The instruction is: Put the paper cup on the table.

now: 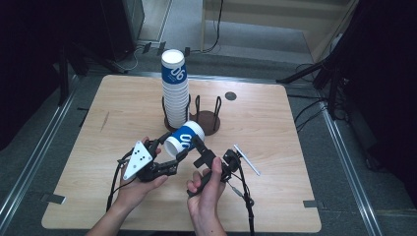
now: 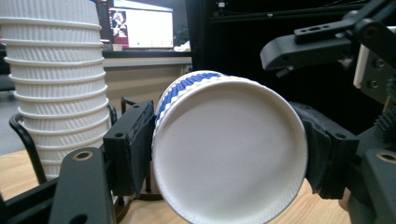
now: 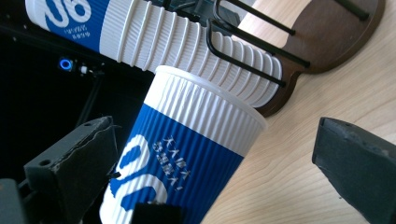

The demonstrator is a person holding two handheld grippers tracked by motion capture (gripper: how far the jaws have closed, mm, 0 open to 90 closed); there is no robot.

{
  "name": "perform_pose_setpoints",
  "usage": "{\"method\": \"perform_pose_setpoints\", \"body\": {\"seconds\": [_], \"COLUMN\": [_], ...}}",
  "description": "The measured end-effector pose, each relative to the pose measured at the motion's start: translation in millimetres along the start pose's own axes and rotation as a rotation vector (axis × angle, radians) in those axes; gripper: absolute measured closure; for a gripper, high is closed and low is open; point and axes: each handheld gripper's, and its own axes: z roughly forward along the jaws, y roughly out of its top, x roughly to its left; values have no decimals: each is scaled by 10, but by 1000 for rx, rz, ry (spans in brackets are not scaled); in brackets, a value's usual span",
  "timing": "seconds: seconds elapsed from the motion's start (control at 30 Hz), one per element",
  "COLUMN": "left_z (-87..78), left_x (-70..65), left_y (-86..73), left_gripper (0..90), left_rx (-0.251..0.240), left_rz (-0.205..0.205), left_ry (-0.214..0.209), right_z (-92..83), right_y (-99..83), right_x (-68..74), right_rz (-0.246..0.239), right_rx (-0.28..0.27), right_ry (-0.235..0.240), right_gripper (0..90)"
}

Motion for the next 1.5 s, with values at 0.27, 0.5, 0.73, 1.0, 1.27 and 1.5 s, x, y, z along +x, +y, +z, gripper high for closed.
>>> {"method": "perform_pose_setpoints", "body": {"seconds": [0.27,0.5,0.73,1.0,1.27,1.5], "left_z": [14,26,24,22,16,15], "left_x": [-32,-74,-86,-96,-89,-95], "left_y": [-10,-20,-19,-16,-13,-14], "left_gripper": [288,289,289,289,287,283], "left_rx": [-3,-4,-9,-10,-11,-12], "left_rz": [5,16,24,30,37,47], "left_ry": [-11,-28,-40,-46,-37,-38], "right_z": [43,116,203,265,280,272], "right_y": [27,38,83,113,127,121], "right_x": [-36,-57,-98,-114,-143,-156], "right_rz": [89,154,194,219,234,239], "right_rx": [32,52,82,115,127,118], "right_ry": [34,54,82,94,105,110], "right_gripper": [0,0,0,42,106,124]}}
